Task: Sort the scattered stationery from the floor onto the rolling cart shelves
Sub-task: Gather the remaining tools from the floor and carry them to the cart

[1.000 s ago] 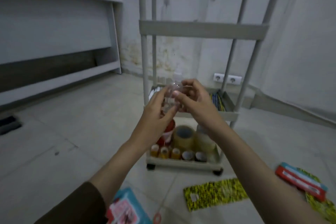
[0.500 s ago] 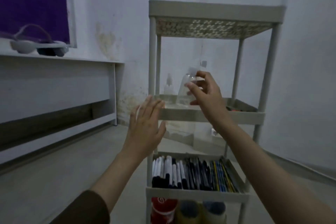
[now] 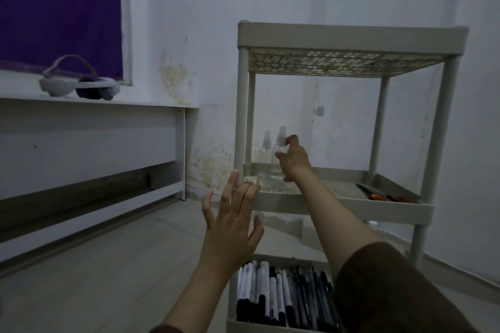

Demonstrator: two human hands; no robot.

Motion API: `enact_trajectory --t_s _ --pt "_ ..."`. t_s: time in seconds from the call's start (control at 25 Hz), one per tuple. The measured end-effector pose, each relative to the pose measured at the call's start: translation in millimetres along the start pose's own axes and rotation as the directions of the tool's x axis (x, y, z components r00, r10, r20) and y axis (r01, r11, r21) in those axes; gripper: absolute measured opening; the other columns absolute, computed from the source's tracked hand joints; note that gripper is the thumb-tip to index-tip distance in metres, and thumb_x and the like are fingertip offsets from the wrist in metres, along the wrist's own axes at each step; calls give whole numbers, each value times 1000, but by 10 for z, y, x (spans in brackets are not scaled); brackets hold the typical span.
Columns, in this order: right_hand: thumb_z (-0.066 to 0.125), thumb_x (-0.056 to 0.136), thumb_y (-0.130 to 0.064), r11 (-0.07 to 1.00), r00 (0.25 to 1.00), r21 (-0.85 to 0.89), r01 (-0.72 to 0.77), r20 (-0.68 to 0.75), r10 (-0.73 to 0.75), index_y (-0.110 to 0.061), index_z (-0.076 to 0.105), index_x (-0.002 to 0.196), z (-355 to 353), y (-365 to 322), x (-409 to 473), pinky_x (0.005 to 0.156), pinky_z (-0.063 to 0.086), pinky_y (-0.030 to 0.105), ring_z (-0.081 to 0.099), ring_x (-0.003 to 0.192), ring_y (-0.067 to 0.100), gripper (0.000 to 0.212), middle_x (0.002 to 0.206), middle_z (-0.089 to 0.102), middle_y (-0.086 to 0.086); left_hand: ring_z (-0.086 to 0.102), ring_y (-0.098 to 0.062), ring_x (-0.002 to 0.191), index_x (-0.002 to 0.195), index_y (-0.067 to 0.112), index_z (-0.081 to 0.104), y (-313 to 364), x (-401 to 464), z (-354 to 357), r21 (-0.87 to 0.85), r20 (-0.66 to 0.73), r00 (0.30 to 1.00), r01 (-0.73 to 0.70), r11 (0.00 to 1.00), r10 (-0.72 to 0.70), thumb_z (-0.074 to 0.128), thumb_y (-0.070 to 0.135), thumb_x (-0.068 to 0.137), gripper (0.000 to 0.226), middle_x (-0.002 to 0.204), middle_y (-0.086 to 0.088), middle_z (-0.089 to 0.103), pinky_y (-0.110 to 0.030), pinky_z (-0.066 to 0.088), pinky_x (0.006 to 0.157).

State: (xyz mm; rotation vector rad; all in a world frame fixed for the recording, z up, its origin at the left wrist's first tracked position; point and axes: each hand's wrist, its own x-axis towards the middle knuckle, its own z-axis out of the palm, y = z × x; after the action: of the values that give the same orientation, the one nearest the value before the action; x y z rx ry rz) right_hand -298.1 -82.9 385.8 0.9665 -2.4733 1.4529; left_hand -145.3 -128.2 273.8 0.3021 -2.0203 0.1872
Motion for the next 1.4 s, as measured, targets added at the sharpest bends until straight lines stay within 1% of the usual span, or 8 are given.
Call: enact_trajectory --t_s 0.32,0.52,0.8,1.0,1.12,1.24,1.32,1.4 --pt "44 96 -10 998 998 34 -54 32 53 -13 33 108 58 119 208 90 50 52 50 93 33 17 114 47 22 12 -17 142 129 21 33 54 -12 148 -100 -65 996 59 993 -66 44 29 74 57 137 6 31 -47 15 106" --pt "49 94 -7 995 992 -77 -60 110 68 -10 27 135 49 173 218 94 48 48 48 92 29 47 125 48 23 9 -14 142 128 21 34 48 -6 148 -61 -35 996 77 995 -80 43 30 74 55 136 6 32 -46 15 105" --pt "50 93 -8 989 974 -113 -93 198 114 -8 22 140 6 106 119 83 45 37 49 100 29 54 120 47 22 1 -10 143 136 23 34 64 -25 -24 -21 110 989 97 995 -94 40 30 78 58 143 3 40 -49 14 107" --pt "49 95 -16 987 968 -5 -159 198 157 -6 7 145 -216 20 -32 98 46 43 45 124 36 66 143 33 21 -26 0 137 144 31 -7 6 -23 -191 -12 234 972 34 999 -30 36 32 86 71 151 17 -10 -34 -24 108" --pt "48 93 -12 989 990 69 132 -58 -128 -5 26 138 -345 -23 -334 86 42 29 50 111 28 51 136 40 20 -4 3 140 147 25 6 16 -83 -382 -103 168 986 7 995 10 37 29 88 67 154 12 4 -30 -11 112" --pt "48 90 -5 858 832 40 511 -271 -483 -5 44 118 -400 -57 -846 67 33 20 46 74 12 28 105 53 16 27 -5 133 132 18 45 121 -237 -554 -246 81 996 65 967 -46 37 25 86 46 140 4 41 -24 13 106" --pt "48 88 -1 749 721 -10 663 -264 -641 -4 49 109 -356 37 -1230 62 30 15 38 64 1 21 91 52 12 39 -11 124 116 19 55 187 -425 -591 -290 135 987 126 949 -89 39 24 86 35 126 3 51 -21 19 96" --pt "48 86 -2 701 683 -74 709 -177 -709 -6 52 104 -239 249 -1604 63 28 11 36 65 -4 19 84 48 3 46 -14 114 107 18 59 210 -670 -538 -307 189 979 135 942 -78 40 22 87 28 115 2 55 -21 22 87"
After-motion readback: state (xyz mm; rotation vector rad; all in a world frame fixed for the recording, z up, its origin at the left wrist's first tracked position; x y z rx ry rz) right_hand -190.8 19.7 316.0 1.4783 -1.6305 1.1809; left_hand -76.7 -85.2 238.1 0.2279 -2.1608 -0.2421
